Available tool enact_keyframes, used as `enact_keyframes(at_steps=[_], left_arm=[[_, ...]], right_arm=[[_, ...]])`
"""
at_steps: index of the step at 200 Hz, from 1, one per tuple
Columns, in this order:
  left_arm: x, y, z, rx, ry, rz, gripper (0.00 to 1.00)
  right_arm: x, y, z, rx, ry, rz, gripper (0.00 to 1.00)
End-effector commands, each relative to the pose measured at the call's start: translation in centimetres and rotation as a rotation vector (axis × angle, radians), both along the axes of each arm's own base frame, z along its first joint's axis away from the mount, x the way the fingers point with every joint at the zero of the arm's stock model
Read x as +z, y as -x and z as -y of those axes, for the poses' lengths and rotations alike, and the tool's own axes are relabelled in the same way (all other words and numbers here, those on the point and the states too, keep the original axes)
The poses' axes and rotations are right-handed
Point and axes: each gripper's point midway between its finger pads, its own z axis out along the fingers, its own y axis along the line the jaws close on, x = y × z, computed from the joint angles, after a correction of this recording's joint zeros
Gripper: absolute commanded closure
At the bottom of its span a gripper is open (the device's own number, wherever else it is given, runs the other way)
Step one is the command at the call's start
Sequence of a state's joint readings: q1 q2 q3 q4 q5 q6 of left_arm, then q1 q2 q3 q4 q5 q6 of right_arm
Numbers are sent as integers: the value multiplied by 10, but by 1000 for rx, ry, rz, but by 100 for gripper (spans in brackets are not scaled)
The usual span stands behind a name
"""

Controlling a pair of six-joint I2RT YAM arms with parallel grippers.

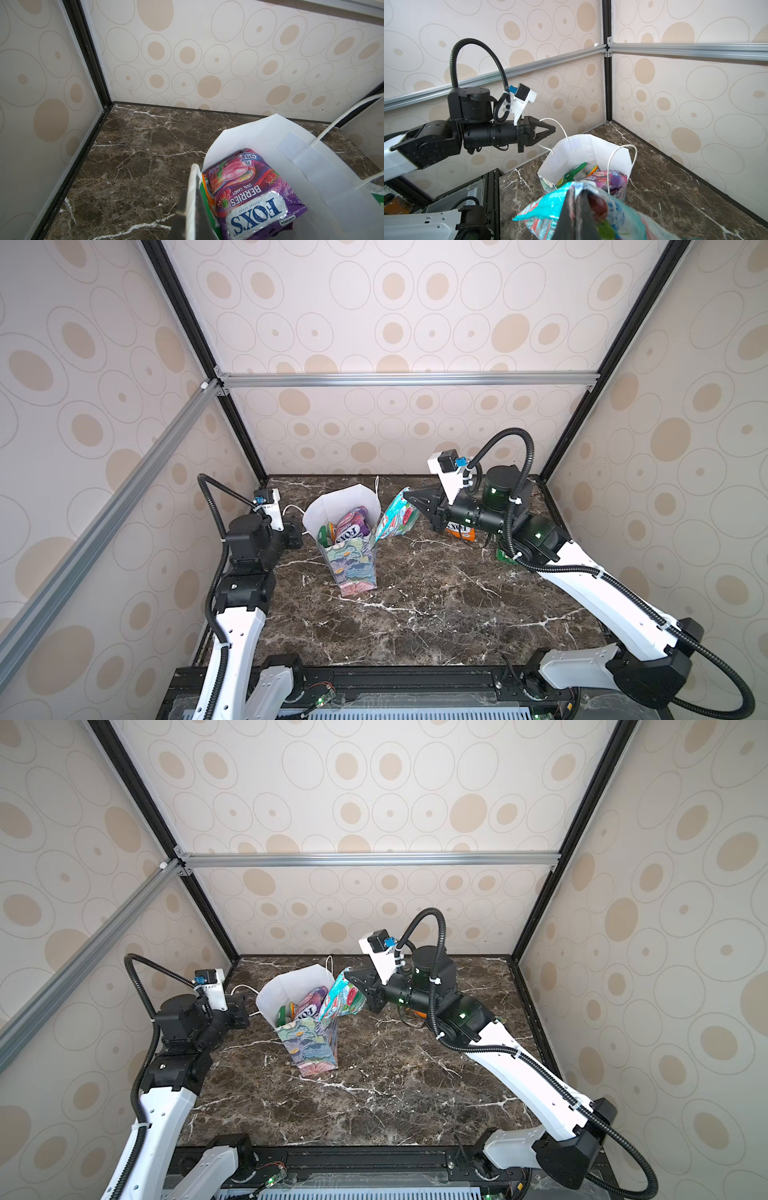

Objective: Place the snacks into the paper bag
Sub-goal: 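Lift the teal packet with the right gripper toward the white bag, then carry the teal packet with the right gripper over the bag opening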

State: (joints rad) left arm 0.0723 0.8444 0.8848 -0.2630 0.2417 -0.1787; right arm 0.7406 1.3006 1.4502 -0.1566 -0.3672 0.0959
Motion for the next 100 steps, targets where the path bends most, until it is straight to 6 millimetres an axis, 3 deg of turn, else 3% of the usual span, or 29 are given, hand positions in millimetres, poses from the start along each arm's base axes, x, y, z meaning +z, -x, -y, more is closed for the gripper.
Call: enact_keyframes(at_steps=[1,100], left_arm=[[11,3,0,-6,-11,38,100],[11,3,0,-6,-11,37,100]], right_arm=[[34,14,2,36,-47,81,100],[67,48,-42,201,-38,158,100]])
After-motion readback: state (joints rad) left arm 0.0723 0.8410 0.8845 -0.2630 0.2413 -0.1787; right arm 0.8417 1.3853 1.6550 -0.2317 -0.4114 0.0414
